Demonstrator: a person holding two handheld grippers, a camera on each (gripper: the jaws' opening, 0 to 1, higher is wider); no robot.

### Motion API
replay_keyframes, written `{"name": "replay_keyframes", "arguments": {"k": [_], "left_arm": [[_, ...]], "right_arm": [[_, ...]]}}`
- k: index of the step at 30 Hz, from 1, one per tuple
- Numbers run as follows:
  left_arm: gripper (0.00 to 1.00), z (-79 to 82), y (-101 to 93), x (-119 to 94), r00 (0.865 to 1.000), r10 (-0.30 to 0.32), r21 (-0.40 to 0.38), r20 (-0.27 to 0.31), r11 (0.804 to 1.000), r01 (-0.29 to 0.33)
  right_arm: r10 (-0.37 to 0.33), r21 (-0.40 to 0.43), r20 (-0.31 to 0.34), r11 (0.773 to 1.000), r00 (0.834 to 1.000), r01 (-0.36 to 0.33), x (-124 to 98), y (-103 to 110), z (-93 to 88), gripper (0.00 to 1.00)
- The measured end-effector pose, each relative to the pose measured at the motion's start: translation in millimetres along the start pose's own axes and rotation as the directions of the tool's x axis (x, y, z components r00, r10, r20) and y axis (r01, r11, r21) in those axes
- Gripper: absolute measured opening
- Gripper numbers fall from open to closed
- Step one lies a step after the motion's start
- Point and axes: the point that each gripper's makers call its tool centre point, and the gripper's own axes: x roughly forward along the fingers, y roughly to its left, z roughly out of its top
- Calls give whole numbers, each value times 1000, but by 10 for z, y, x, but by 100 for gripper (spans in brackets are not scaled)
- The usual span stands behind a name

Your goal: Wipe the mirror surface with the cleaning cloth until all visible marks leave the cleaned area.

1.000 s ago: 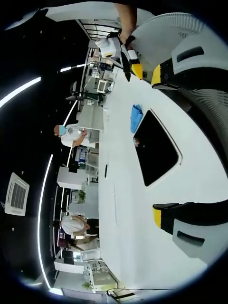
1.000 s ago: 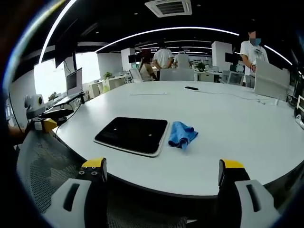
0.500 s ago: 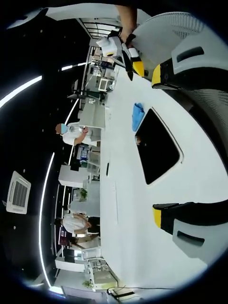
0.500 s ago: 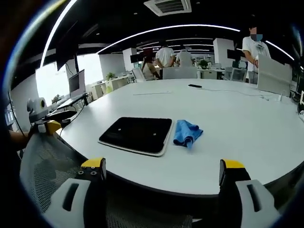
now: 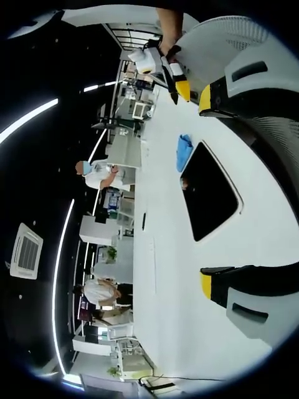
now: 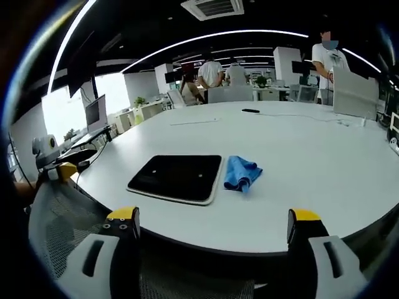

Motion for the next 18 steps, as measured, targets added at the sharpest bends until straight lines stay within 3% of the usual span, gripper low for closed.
{"name": "replay_keyframes", "arguments": {"k": [3,12,18], "left_arm": [[99,20,11,-2,1000,5,2,13,1000,-5],[99,25,16,-2,1000,7,1,18,1000,-7],[99,9,4,-1,1000,2,6,7,1000,-2]], "right_arm": [[-42,-51,-21,998,999,41,-30,-62,-6,98],[-17,-85,-47,996,999,13,-34,-58,-5,90],[2,-33,-40,999,999,-4,4,-118,91,88]]}}
